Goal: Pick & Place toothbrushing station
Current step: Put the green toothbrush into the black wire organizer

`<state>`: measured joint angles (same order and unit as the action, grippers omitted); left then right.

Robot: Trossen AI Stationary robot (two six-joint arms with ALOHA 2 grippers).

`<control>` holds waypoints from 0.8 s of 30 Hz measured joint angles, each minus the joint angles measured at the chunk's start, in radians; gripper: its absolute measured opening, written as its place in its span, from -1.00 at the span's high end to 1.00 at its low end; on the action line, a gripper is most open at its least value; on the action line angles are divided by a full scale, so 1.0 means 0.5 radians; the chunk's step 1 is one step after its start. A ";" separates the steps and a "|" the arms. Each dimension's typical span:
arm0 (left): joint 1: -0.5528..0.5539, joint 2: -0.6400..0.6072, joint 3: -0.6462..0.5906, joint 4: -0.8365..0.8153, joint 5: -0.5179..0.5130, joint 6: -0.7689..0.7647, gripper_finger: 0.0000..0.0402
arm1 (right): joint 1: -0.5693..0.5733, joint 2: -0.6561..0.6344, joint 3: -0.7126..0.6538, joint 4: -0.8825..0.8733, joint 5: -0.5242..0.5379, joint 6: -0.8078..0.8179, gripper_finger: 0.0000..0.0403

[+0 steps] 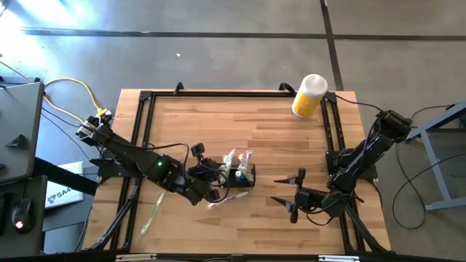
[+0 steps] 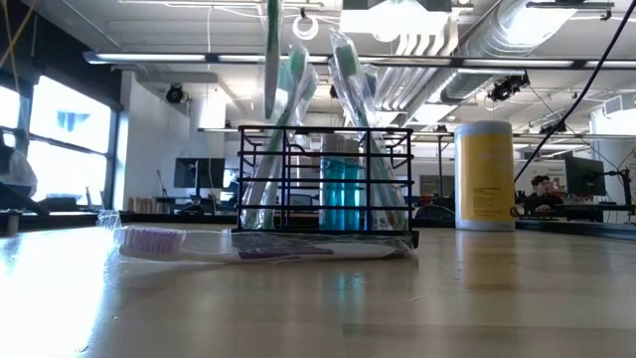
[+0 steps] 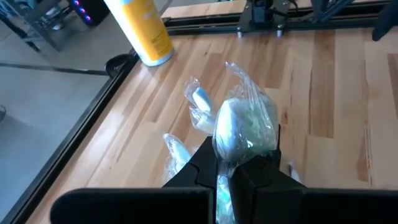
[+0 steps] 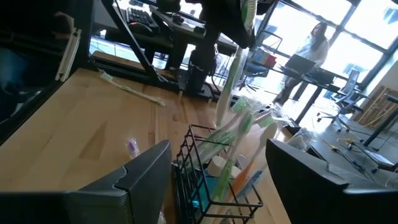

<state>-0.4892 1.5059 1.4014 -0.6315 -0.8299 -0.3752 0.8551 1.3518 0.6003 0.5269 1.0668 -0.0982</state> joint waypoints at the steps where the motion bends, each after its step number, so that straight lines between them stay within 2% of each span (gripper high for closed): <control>1: 0.001 0.000 0.000 0.000 0.001 -0.001 0.96 | 0.000 0.000 0.000 -0.001 0.001 0.000 -0.26; 11: 0.070 0.001 -0.091 0.004 0.016 -0.120 0.96 | 0.000 0.000 0.000 -0.001 0.008 0.000 -0.26; 19: 0.103 0.001 -0.174 0.261 0.123 -0.106 0.96 | -0.001 0.000 0.000 -0.003 0.008 -0.001 -0.26; 24: 0.130 0.001 -0.183 0.256 0.138 -0.120 0.96 | -0.001 0.000 0.000 -0.005 0.007 -0.001 -0.26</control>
<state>-0.4244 1.5063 1.3101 -0.5033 -0.7609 -0.4352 0.8547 1.3518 0.6003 0.5243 1.0703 -0.0986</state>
